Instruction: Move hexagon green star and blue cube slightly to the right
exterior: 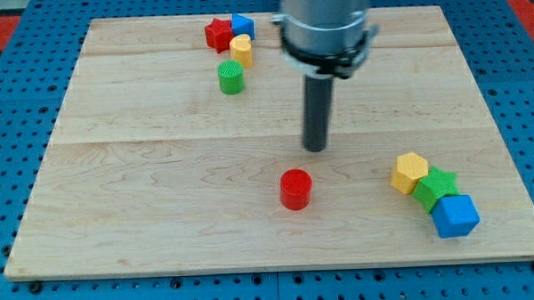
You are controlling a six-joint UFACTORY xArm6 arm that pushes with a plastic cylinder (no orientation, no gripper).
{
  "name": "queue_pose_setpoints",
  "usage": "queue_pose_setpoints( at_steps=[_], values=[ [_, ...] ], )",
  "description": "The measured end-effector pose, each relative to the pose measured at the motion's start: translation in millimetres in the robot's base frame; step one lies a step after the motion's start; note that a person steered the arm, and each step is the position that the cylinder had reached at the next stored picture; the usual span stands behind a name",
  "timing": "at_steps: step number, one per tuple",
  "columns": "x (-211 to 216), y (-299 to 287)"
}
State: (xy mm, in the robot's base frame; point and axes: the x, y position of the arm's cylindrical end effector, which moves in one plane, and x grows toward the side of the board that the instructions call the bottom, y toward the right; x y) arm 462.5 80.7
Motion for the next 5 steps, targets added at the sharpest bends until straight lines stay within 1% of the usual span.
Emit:
queue_pose_setpoints(
  at_steps=[1,2,3,4,5],
  values=[
    [0.2,63.9],
    [1.0,75.1],
    [1.0,66.4],
    [1.0,42.6],
    [1.0,42.6]
  ],
)
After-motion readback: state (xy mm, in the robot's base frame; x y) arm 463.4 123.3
